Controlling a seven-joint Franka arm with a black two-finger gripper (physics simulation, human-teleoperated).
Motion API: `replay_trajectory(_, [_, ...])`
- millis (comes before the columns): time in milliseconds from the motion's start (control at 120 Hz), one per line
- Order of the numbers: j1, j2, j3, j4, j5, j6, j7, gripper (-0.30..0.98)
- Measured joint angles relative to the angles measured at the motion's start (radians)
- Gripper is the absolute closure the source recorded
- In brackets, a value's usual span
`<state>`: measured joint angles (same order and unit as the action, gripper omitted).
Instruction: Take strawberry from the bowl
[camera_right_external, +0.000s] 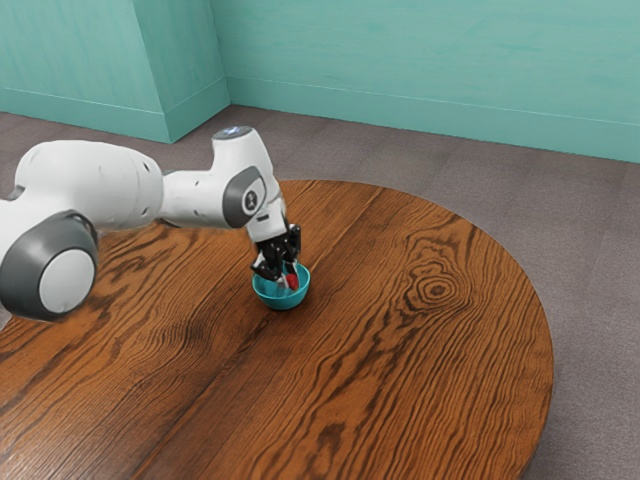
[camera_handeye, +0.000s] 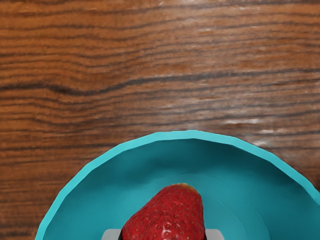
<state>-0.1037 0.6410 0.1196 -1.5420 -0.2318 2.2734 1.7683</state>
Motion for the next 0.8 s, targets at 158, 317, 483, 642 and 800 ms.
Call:
replay_trajectory(158, [-0.049,-0.063,0.001,-0.042,0.006,0.002,-0.008,0.6])
replay_trajectory(317, [-0.1,-0.068,0.0,-0.046,0.008,0.003,-0.023,0.61])
replay_trajectory(483, [-0.116,-0.044,0.0,-0.046,0.007,0.004,-0.039,0.61])
replay_trajectory(642, [-0.12,-0.042,-0.001,-0.046,0.004,0.002,-0.052,0.44])
replay_trajectory(800, [-0.125,-0.065,0.0,-0.049,0.006,-0.002,-0.064,0.21])
